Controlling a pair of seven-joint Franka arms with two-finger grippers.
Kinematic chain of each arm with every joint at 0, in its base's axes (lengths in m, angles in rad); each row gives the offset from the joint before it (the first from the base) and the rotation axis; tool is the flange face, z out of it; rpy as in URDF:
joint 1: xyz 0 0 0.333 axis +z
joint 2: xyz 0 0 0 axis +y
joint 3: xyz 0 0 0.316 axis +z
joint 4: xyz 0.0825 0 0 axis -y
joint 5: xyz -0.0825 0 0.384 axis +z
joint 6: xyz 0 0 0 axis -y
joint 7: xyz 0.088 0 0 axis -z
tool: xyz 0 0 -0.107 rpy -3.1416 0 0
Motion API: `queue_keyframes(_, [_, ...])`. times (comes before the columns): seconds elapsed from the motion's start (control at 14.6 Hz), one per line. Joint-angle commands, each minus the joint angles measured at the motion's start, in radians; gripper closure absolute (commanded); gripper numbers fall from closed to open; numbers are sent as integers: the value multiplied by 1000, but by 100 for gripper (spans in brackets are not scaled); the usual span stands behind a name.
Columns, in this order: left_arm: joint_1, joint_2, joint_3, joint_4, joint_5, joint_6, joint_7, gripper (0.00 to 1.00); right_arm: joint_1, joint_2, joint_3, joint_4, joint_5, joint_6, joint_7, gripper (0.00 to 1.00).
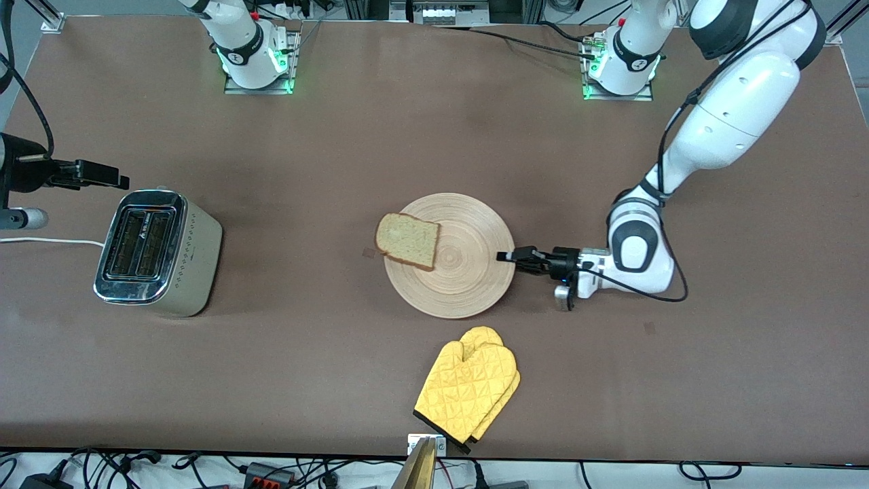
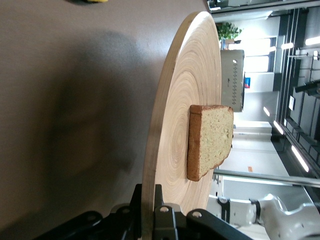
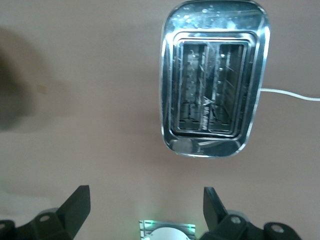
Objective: Move plate and put bread in toaster
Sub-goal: 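Slide the plate toward the toaster with the left gripper while the right gripper reaches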
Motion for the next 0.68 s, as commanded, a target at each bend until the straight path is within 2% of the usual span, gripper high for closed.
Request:
queue_keyframes(0.0, [-95, -12, -8, -8, -144, 114, 13, 99, 7, -3, 4, -58, 53, 69, 26, 0])
queue_keyframes(0.14, [-138, -11, -6, -6, -207, 144, 15, 99, 37, -9, 6, -97, 58, 117, 72, 0])
queue_keyframes(0.34, [-171, 0, -6, -6, -214, 183, 18, 99, 54, -32, 7, -183, 59, 196, 103, 0])
queue_keyframes(0.41, [-174, 6, -8, -6, -215, 185, 18, 96, 56, -47, 7, -213, 70, 219, 105, 0])
queue_keyframes(0.48, [-174, 6, -6, -6, -215, 185, 16, 88, 59, -64, 7, -258, 97, 235, 105, 0])
queue_keyframes(0.55, [-174, 8, -5, -8, -215, 185, 21, 58, 61, -97, 7, -325, 113, 285, 105, 0])
queue_keyframes(0.62, [-172, 6, -2, -8, -212, 185, 45, 1, 62, -131, 7, -382, 111, 334, 103, 0])
